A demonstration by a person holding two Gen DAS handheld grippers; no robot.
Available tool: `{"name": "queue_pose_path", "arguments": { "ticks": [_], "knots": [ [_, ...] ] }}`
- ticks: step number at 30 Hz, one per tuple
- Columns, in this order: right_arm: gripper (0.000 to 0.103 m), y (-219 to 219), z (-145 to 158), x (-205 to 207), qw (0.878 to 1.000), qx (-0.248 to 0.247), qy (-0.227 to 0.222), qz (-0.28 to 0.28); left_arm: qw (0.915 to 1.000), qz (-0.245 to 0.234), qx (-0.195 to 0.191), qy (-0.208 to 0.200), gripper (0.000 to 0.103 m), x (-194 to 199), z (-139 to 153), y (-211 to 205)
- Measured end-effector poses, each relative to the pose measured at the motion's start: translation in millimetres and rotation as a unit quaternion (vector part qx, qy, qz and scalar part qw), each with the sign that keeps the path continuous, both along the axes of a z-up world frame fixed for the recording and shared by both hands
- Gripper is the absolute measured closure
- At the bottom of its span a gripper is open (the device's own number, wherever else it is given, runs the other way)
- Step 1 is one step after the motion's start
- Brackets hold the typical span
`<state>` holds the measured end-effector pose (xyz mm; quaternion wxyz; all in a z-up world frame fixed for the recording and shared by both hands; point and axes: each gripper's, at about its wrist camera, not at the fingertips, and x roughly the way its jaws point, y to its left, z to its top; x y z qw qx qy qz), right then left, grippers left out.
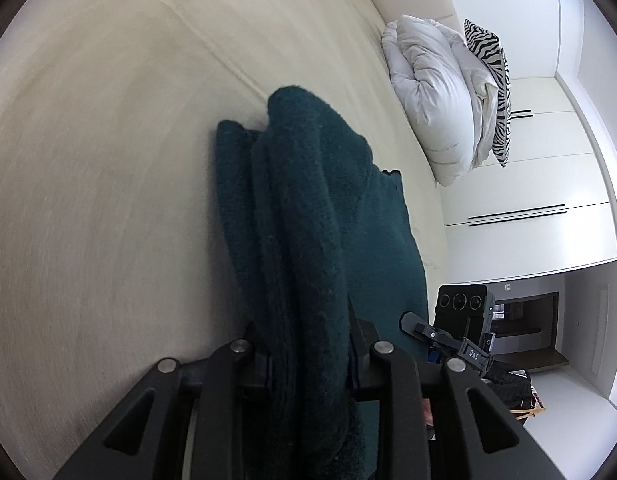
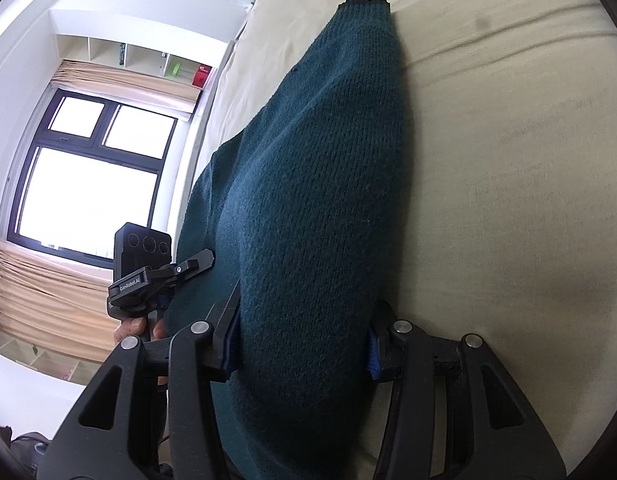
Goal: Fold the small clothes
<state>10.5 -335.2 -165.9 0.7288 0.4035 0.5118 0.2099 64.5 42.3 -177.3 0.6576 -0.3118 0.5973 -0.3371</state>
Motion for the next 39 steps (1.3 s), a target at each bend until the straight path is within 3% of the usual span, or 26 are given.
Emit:
{"name": "queue_pose_path", "arguments": {
  "ticks": [7,10,17,22,26,30,32,33,35,36,38,39],
  "knots": [
    [0.057,-2.5,-1.1,-1.5,1.0,0.007,-0.006,0.001,1.0,0.005,0.005,-0.003,0.071,-1.1,2.6,-0.3],
    [0.055,-2.3,3.3,-4.7,1.0,0.001,-0.009,-0.003,0.9995,0.022,0.015,-0.017,0.063,-5.7,11.1,7.6],
    [0.052,-17.0,23.0,-33.0,0.999,-0.024,-0.012,-0.029,0.9889,0.076,0.056,-0.115,0.048,-37.1,65.4,39.9],
    [0.052,-17.4,53.6,-60.2,0.995,-0.083,-0.043,-0.048,0.9706,0.085,0.097,-0.203,0.036,-66.4,110.8,43.7],
    [0.052,-7.6,89.4,-76.8,0.983,-0.153,-0.084,-0.056,0.9392,0.091,0.169,-0.284,0.025,-90.5,142.6,37.3],
    [0.052,4.3,132.6,-91.8,0.959,-0.237,-0.14,-0.072,0.8914,0.112,0.229,-0.375,0.002,-120.0,174.9,29.4],
    [0.049,11.7,155.0,-100.3,0.944,-0.27,-0.17,-0.082,0.8699,0.131,0.244,-0.408,0.0,-131.9,188.7,28.4],
    [0.045,15.3,164.4,-104.3,0.937,-0.284,-0.181,-0.089,0.857,0.139,0.252,-0.428,0.0,-138.4,196.9,27.2],
    [0.025,23.4,184.6,-114.5,0.918,-0.318,-0.206,-0.115,0.8344,0.157,0.275,-0.451,0.0,-147.8,209.7,24.2],
    [0.021,26.9,194.2,-119.7,0.909,-0.33,-0.219,-0.131,0.8215,0.168,0.293,-0.459,0.0,-151.7,215.2,22.7],
    [0.004,32.9,213.3,-131.6,0.884,-0.357,-0.244,-0.177,0.8,0.183,0.317,-0.475,0.0,-162.1,224.7,20.6],
    [0.002,35.8,221.1,-137.5,0.871,-0.37,-0.254,-0.2,0.7908,0.19,0.33,-0.479,0.0,-166.2,228.6,19.5]
  ]
}}
